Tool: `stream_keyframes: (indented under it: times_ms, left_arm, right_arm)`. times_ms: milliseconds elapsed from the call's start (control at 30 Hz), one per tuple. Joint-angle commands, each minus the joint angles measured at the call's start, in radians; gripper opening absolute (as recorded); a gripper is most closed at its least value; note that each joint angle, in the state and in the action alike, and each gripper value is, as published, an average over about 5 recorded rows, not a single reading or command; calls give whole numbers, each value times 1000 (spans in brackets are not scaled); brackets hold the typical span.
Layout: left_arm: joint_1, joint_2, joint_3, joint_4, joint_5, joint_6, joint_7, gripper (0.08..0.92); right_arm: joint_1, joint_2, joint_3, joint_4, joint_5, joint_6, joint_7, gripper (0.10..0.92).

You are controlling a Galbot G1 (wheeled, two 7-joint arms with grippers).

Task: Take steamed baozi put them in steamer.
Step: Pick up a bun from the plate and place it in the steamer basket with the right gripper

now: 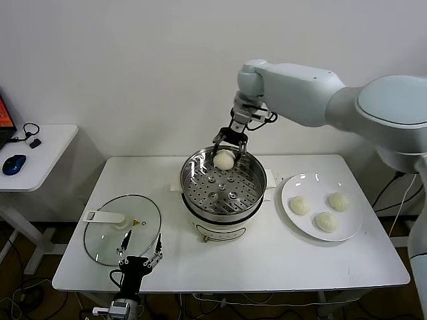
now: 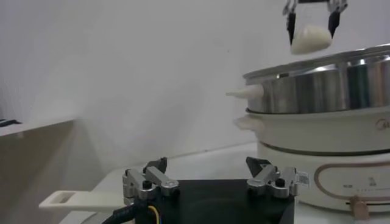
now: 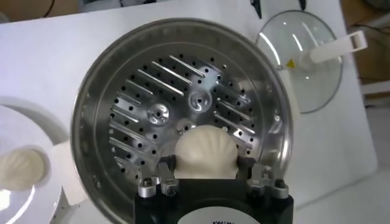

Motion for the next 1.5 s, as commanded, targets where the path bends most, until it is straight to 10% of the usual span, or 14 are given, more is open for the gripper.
stream_keyframes:
  times_ms: [33,1167,1500]
  left_arm:
    - [-3,-12,-2,4,-4,-2,0,823]
    - [-11,-12,-1,11,1,-4,0,823]
    - [0,-14,0,-6,5,-2,1,823]
  right_arm:
    - [-74,67,47,-109,-111,49,-34,670]
    - [-181,77,157,-210,-249,49,96,760]
    - [5,-17,13,-99,8,49,-7,821]
